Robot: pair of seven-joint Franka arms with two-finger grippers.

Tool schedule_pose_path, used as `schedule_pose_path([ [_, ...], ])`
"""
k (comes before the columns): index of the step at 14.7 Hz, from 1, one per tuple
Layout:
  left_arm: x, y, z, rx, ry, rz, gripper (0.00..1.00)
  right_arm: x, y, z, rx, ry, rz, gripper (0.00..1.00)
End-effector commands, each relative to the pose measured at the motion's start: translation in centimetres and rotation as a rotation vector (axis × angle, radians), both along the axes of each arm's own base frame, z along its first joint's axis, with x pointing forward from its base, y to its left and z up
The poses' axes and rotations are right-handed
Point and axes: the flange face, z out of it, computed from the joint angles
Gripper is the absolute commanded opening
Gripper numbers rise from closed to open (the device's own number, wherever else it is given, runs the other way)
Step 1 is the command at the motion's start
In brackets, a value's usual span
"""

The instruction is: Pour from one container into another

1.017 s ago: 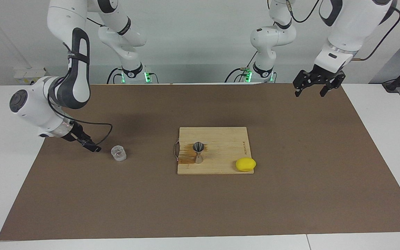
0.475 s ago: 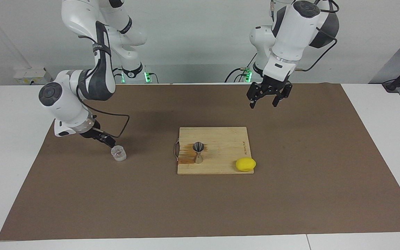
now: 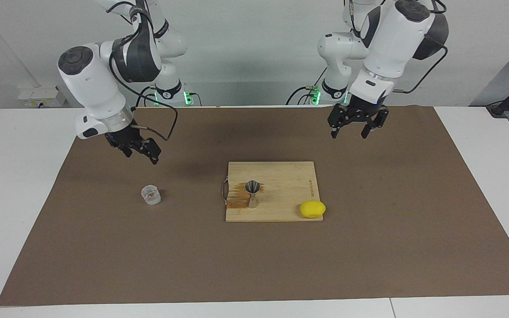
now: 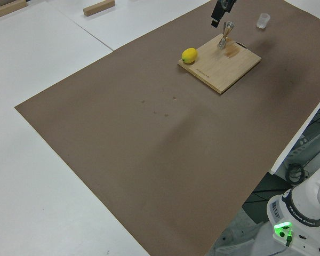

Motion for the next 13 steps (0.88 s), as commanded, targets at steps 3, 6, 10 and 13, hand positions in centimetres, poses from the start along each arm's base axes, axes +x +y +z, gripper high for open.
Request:
schedule_pose_path([
  [3, 1.2, 6.7, 1.6, 0.077, 0.020, -0.189, 1.00, 0.5, -0.9, 6.1, -0.114, -0.017, 0.045, 1.00],
  [6, 1.2, 11.6, 2.2, 0.092, 0.029, -0.276, 1.00, 0.5, -1.2, 8.2, -0.117, -0.034, 0.039, 1.00],
  [10, 0.0, 13.3, 3.3, 0.130, 0.078, -0.251, 1.00, -0.1, -1.8, 9.0, -0.114, -0.033, 0.029, 1.00],
  [13, -0.1, 12.9, 3.4, 0.118, 0.093, -0.140, 1.00, -0.4, -1.9, 9.5, -0.113, -0.042, 0.025, 1.00],
])
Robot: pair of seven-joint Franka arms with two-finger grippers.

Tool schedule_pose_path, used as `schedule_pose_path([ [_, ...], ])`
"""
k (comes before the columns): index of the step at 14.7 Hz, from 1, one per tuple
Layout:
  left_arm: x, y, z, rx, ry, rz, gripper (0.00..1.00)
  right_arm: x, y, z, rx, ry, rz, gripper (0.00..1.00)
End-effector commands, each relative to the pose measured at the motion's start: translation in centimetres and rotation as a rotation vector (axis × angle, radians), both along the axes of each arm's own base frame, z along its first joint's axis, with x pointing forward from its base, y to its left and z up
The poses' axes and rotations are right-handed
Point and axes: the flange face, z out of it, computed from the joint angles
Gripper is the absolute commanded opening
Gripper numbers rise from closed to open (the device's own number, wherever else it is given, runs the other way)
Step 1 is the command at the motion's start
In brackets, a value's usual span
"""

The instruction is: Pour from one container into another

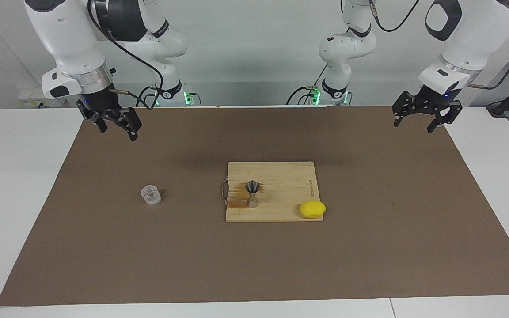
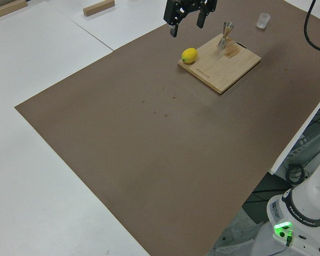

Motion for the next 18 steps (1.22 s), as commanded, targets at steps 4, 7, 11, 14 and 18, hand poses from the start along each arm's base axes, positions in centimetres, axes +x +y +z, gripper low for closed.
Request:
schedule_pose_path([
  [4, -0.5, -0.7, 0.8, 0.014, 0.008, 0.059, 1.00, -0.6, -1.0, 0.5, -0.018, 0.029, 0.007, 1.00],
  [7, -0.9, -1.3, 0.8, 0.019, 0.011, 0.044, 1.00, -0.5, -0.9, 0.6, -0.012, 0.029, 0.008, 1.00],
  [11, -1.0, -1.0, 0.4, 0.020, 0.017, 0.052, 1.00, -1.4, -0.1, 1.2, -0.007, 0.040, 0.032, 1.00],
  [14, -1.0, -1.0, 0.4, 0.020, 0.015, 0.052, 1.00, -1.8, -0.7, 1.7, -0.009, 0.043, 0.026, 1.00],
  [18, -1.0, -1.1, 0.4, 0.020, 0.015, 0.050, 1.00, -2.1, -0.4, 1.7, -0.013, 0.048, 0.032, 1.00],
])
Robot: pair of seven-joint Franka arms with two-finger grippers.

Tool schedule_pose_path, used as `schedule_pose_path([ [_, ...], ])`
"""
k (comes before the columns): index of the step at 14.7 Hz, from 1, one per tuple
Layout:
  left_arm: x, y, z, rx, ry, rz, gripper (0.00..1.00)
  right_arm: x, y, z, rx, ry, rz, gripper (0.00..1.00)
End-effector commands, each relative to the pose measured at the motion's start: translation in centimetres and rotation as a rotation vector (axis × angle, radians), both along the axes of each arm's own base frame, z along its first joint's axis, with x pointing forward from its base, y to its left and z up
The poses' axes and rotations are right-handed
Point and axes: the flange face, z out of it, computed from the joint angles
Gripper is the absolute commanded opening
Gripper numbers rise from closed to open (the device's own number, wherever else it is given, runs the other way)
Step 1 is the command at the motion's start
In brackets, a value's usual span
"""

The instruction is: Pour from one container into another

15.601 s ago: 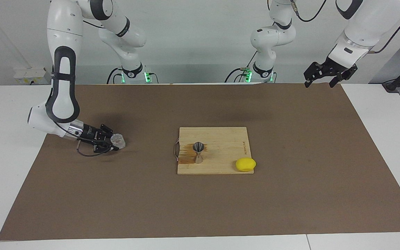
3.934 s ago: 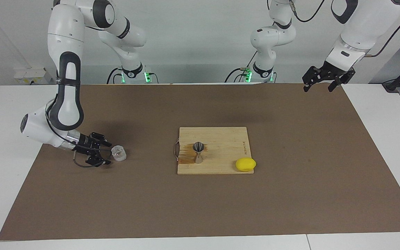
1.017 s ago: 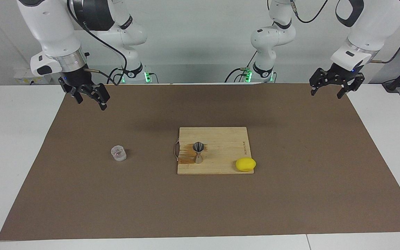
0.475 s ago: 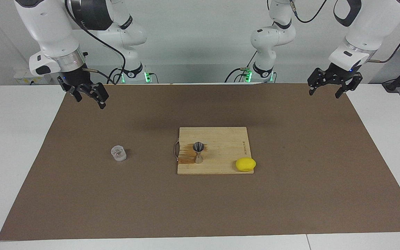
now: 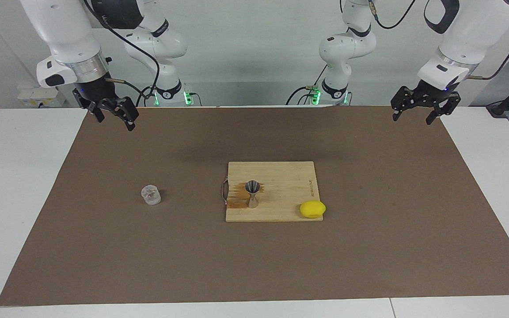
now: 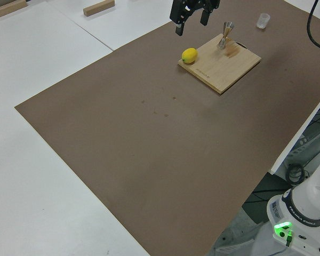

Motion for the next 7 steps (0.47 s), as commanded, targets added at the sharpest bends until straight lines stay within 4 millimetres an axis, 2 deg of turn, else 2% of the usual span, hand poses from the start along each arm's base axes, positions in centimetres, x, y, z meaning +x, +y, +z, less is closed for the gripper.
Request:
schedule_pose_path([
  [1, -0.68, -0.06, 0.28, 0.019, 0.006, 0.011, 1.00, -0.59, 0.04, 0.16, -0.011, 0.014, 0.031, 1.00],
  [7, -0.68, -0.06, 0.28, 0.019, 0.006, 0.010, 1.00, -0.90, -0.03, -0.48, -0.010, 0.042, 0.060, 1.00],
])
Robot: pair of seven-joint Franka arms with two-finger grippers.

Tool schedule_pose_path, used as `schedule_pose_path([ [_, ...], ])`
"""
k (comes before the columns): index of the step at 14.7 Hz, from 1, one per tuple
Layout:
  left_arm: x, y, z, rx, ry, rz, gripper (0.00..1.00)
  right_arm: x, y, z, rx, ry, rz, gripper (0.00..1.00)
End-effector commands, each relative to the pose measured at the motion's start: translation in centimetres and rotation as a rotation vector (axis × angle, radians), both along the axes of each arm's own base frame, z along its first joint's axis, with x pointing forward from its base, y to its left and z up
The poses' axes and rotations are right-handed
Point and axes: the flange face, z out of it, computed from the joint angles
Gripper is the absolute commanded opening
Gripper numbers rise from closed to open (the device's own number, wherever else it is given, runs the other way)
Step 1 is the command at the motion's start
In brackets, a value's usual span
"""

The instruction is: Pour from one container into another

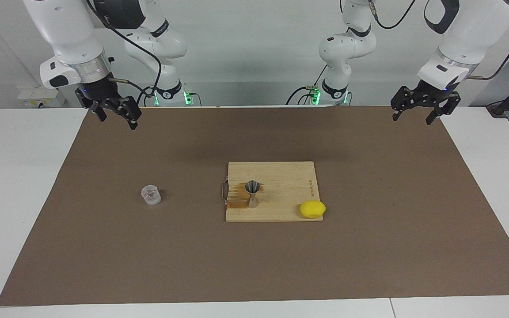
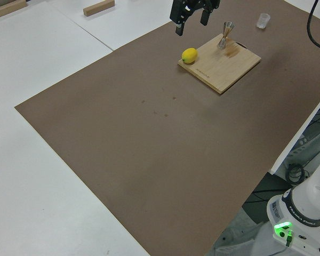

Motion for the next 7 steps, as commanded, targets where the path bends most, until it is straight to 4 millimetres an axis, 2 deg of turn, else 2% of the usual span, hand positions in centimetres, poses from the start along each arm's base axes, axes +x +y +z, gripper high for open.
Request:
schedule_pose_path([
  [1, -0.7, -0.1, 0.3, 0.019, 0.006, 0.010, 1.00, -0.7, -0.3, -0.3, -0.004, 0.021, 0.031, 1.00],
  [3, -0.7, -0.1, 0.3, 0.019, 0.006, 0.010, 1.00, -0.9, 0.1, -1.3, -0.002, 0.048, 0.050, 1.00],
  [7, -0.7, -0.1, 0.3, 0.019, 0.006, 0.011, 1.00, -1.1, 0.7, -1.3, -0.003, 0.041, 0.092, 1.00],
])
